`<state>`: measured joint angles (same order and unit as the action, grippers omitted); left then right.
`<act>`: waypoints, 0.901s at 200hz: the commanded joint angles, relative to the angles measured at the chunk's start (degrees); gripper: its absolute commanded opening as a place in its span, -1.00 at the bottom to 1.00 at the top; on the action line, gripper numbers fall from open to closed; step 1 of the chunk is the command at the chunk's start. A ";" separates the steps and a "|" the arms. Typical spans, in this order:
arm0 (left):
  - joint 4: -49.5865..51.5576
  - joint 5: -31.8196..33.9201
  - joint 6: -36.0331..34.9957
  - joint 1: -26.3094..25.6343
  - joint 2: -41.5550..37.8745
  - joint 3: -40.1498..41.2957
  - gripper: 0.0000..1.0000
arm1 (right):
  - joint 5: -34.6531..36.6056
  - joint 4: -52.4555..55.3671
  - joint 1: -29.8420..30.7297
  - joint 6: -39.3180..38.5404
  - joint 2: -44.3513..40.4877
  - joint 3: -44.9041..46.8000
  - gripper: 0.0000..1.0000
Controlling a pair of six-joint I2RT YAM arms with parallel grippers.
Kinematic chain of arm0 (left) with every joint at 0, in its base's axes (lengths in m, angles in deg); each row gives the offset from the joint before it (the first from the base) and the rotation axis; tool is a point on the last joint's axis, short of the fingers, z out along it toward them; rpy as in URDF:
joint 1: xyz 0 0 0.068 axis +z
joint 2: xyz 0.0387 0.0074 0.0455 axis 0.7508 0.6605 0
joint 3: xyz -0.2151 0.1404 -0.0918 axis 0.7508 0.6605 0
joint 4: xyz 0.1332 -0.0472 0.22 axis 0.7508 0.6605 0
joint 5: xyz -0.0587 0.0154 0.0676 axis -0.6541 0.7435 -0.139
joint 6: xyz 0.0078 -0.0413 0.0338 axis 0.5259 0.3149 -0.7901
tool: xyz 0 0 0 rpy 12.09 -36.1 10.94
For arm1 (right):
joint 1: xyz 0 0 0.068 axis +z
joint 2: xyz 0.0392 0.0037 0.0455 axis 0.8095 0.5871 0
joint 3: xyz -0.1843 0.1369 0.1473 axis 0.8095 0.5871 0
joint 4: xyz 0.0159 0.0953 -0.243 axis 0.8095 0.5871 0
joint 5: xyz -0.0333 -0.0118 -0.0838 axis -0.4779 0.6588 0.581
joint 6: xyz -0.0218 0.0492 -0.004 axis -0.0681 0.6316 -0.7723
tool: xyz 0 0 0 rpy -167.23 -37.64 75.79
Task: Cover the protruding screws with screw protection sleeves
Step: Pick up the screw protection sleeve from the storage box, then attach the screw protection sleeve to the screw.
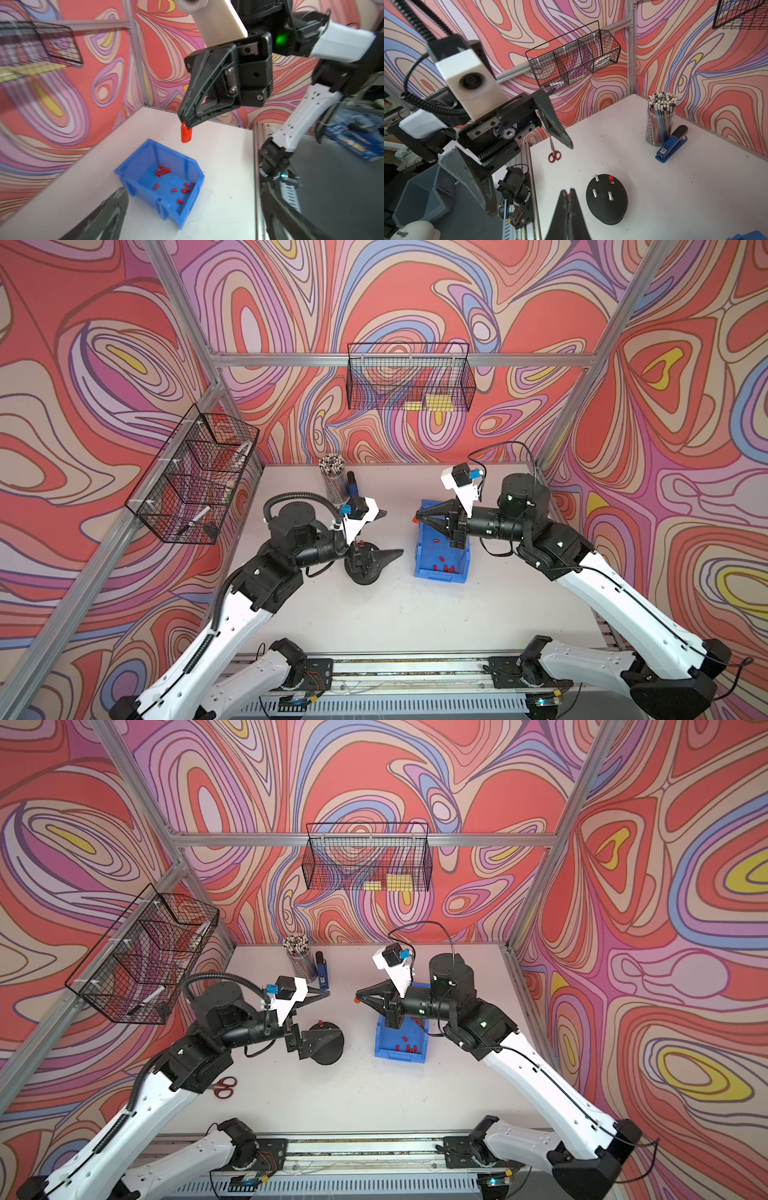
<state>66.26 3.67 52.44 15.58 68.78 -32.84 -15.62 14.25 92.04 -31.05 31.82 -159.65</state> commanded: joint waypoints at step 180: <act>-15.13 62.54 -1.41 11.91 -1.05 18.31 0.99 | 24.82 -17.35 12.00 5.27 27.81 8.63 -1.00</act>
<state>52.69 65.28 50.52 27.30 68.41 -14.96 6.39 -1.79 103.65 -24.34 57.48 -149.20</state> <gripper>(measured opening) 0.994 0.039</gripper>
